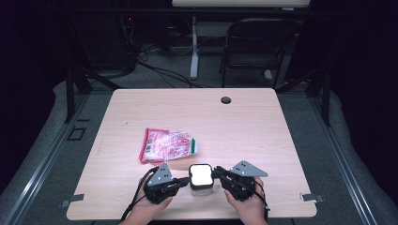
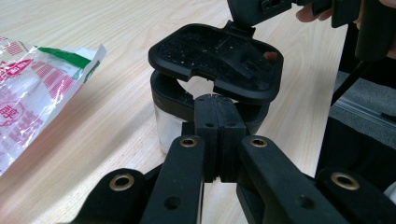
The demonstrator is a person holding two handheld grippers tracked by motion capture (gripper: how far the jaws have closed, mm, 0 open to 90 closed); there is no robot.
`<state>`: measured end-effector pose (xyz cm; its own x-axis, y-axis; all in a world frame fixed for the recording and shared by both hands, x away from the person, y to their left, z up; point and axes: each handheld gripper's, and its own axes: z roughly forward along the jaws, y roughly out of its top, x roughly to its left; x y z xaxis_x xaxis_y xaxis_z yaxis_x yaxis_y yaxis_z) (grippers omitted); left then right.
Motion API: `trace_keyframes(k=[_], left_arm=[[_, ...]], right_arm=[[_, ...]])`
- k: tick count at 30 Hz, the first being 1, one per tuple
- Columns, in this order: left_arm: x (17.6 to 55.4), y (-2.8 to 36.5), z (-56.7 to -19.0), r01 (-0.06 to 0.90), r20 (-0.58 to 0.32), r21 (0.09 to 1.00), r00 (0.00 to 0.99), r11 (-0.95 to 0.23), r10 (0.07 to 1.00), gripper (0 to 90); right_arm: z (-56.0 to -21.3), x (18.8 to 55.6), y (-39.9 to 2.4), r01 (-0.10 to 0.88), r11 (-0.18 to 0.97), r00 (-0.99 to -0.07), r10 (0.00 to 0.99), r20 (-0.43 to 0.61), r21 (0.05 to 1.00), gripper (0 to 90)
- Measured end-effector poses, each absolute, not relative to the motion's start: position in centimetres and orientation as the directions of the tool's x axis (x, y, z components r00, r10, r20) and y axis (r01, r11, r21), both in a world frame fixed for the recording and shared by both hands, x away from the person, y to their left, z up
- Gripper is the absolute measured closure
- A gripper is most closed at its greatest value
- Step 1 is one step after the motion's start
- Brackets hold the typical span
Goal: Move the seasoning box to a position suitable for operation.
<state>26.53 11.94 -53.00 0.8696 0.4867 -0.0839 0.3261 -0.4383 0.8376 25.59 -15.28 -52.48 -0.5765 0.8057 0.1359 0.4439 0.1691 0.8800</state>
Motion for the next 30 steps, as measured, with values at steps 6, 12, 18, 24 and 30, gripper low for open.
trace_keyframes(k=[6, 12, 18, 24, 30], left_arm=[[26.5, 11.7, -52.9, 0.321, -0.081, 0.838, 0.873, -0.442, 0.481, 89.5], [26.5, 11.8, -52.7, 0.324, -0.084, 0.838, 0.872, -0.439, 0.482, 89.5], [26.6, 11.5, -52.5, 0.323, -0.091, 0.84, 0.876, -0.436, 0.475, 89.5], [26.8, 10.9, -52.1, 0.315, -0.086, 0.84, 0.881, -0.442, 0.465, 89.5], [27.0, 10.7, -51.6, 0.304, -0.09, 0.85, 0.889, -0.431, 0.45, 89.5]], right_arm=[[-52.5, 25.7, -15.4, 0.445, 0.17, -0.57, 0.811, 0.131, 0.879, 78.2], [-52.4, 25.7, -15.7, 0.434, 0.181, -0.588, 0.799, 0.125, 0.882, 72.8], [-52.2, 24.9, -15.9, 0.417, 0.215, -0.614, 0.783, 0.099, 0.883, 69.2], [-51.8, 24.1, -16.3, 0.424, 0.238, -0.621, 0.779, 0.089, 0.874, 68.0], [-51.7, 22.7, -16.1, 0.412, 0.277, -0.634, 0.772, 0.055, 0.868, 66.3]])
